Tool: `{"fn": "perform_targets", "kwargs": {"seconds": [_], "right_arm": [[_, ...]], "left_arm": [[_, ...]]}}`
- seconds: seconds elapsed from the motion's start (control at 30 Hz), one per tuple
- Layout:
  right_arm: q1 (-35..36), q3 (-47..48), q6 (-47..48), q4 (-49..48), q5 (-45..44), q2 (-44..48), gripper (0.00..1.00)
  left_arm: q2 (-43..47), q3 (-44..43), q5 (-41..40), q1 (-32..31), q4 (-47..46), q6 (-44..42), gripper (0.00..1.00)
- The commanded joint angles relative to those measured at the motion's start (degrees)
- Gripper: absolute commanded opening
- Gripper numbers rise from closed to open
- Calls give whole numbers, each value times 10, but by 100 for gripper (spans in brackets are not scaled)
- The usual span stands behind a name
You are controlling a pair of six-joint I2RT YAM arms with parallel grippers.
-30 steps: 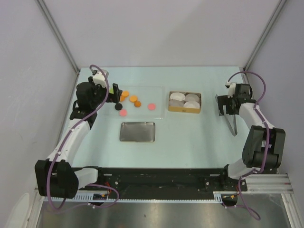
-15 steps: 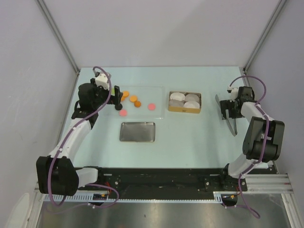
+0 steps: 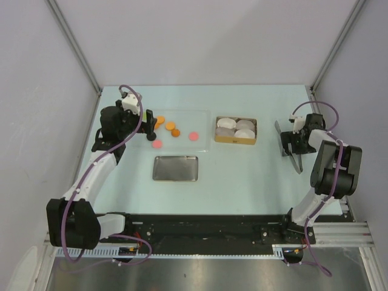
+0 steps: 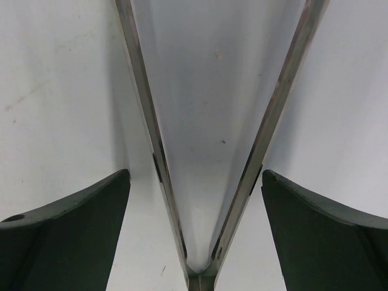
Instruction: Pack the cookies
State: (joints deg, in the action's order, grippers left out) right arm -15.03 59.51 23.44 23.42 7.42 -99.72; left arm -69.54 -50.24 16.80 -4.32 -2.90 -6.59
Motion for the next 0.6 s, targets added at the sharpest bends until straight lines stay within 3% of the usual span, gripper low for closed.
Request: {"fn": "perform_targets", "kwargs": {"seconds": [0.0, 0.23, 0.57], "right_arm": [[-12, 18, 21, -11, 29, -14, 93], [-30, 33, 33, 8, 85, -42, 89], [-32, 40, 40, 21, 96, -52, 82]], "left_arm": [[-2, 4, 14, 2, -28, -15, 100], [-4, 5, 17, 2, -29, -11, 100], [-3, 4, 15, 3, -28, -11, 100]]}}
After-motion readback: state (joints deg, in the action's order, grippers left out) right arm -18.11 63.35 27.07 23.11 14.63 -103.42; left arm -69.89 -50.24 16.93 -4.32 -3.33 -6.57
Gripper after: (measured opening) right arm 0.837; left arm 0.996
